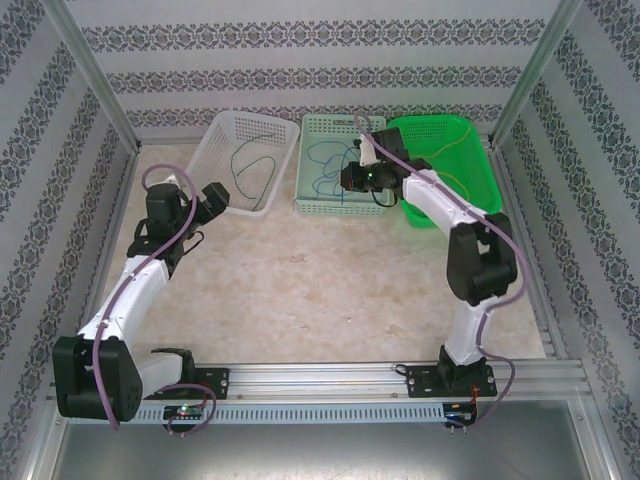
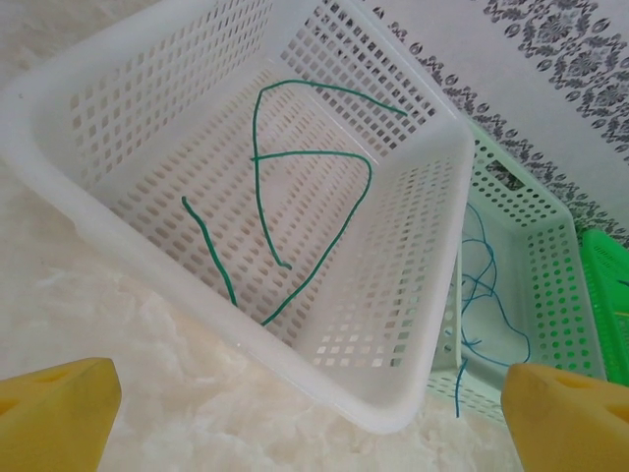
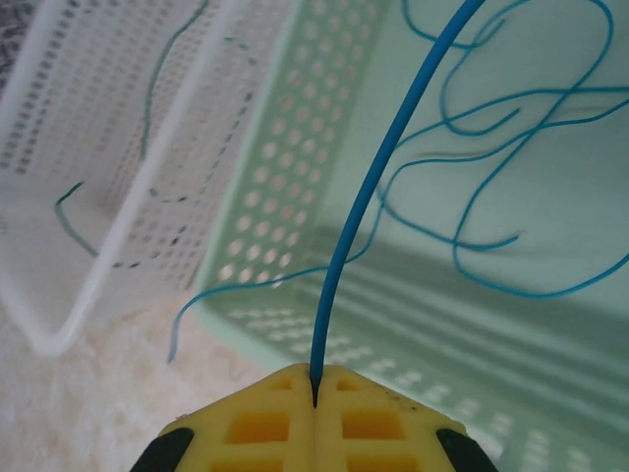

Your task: Untangle the cables

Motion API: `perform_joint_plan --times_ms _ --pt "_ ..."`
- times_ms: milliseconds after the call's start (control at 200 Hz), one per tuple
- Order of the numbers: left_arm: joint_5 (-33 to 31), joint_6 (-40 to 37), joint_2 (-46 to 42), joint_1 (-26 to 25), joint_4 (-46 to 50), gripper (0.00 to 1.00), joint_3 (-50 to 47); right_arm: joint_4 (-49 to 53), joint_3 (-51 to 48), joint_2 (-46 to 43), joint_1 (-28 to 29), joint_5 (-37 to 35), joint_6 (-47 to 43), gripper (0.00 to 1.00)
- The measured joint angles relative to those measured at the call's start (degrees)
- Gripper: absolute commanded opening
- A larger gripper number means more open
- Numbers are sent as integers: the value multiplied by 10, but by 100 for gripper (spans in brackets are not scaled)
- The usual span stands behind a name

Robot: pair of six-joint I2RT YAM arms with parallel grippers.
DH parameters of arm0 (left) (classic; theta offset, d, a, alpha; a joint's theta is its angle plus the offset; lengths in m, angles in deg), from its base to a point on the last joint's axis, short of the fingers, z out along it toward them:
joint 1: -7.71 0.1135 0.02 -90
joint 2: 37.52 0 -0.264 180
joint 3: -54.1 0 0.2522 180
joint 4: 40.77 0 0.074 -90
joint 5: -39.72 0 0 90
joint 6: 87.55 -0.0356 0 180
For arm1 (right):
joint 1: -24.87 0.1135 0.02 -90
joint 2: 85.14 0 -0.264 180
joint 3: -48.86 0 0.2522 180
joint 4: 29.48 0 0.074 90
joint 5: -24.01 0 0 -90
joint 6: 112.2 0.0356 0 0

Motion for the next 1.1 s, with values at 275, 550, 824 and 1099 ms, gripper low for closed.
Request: perform_joint_plan --times_ms 275,550,824,1099 --pt "0 0 -6 -3 0 100 -17 49 90 102 -20 -1 10 0" --pt "0 0 -6 -3 0 100 -19 83 128 126 -20 -8 5 4" --pt "2 0 -6 -4 0 100 -19 136 221 164 -27 -19 -12 40" --pt "0 0 -11 -4 5 100 -19 171 224 172 -28 -34 -43 79"
